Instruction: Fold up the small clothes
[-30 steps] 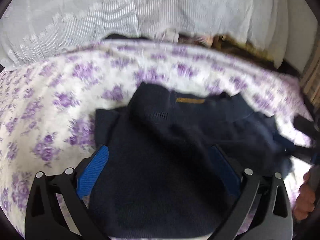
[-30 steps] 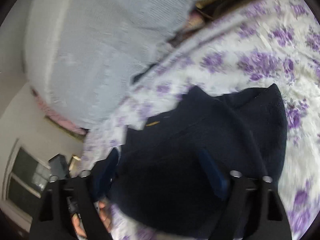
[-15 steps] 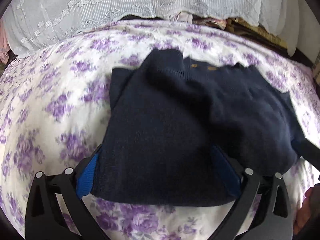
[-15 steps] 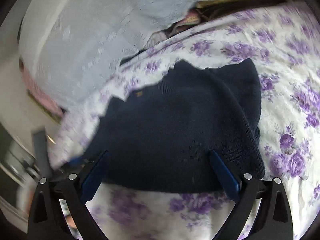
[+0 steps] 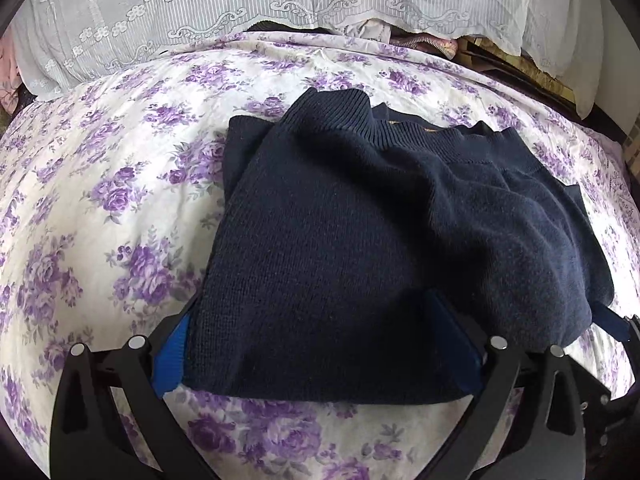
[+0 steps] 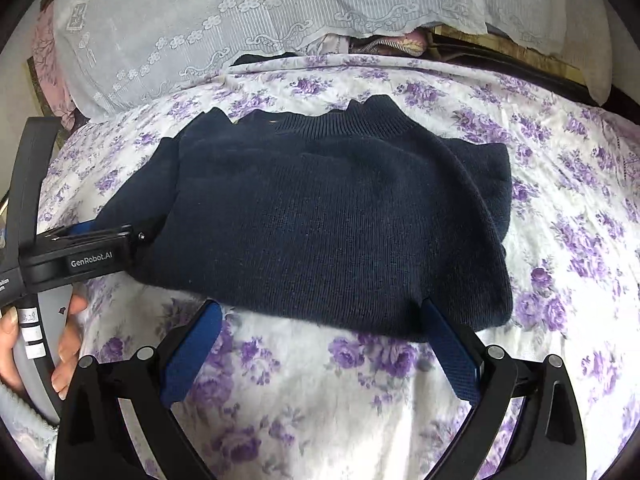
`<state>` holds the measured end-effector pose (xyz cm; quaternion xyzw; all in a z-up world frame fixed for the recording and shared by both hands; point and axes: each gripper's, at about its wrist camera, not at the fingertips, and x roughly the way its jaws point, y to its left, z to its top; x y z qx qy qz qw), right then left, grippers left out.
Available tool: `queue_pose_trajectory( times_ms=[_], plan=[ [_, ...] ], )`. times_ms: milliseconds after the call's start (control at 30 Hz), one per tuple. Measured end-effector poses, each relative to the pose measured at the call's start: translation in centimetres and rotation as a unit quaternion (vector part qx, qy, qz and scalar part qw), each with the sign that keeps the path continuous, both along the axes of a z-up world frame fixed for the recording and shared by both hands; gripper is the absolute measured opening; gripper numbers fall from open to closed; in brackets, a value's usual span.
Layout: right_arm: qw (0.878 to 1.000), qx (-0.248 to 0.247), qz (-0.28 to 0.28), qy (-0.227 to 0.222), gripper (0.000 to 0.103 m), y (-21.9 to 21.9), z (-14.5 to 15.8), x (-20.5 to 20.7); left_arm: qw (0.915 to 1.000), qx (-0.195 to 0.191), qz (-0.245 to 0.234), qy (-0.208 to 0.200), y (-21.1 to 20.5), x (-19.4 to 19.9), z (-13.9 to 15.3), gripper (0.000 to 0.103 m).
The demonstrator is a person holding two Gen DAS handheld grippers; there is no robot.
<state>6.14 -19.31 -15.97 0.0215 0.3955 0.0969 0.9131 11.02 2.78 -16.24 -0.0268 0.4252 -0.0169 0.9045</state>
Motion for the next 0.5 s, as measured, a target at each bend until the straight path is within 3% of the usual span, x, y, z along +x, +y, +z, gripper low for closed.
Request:
queue_pose_trajectory(
  times_ms=[67,200,300,367,433,500],
  plan=[
    [0.999,0.004,-0.025,-0.036,0.1,-0.5,1.2,-0.8,0.9999,0.011,0.006,-0.009,-0.1,-0.5,0.5,0.099],
    [0.992,-0.064,-0.059,-0.094,0.1,0.3,3.2,-0.2,0.9979,0.026,0.019,-0.057,0.0,-0.8,2.5,0.099],
    [0.986,-0.118,-0.083,-0.087,0.1,1.2,3.0,2.6,0.9976,0.03,0.038,-0.049,0.5,0.7,2.4,0.099],
    [0.986,-0.123,-0.094,-0.057,0.1,1.1,1.6,5.1,0.9987,0.031,0.04,-0.005,0.7,2.4,0.6,0.099],
    [0.992,-0.097,-0.083,-0.003,0.1,0.4,0.1,7.0,0.9988,-0.023,0.04,0.013,2.0,3.2,0.0,0.099],
    [0.994,-0.061,-0.085,-0.013,0.1,-0.7,0.4,6.8,0.9986,-0.033,0.039,0.015,2.3,3.2,0.0,0.099]
  ],
)
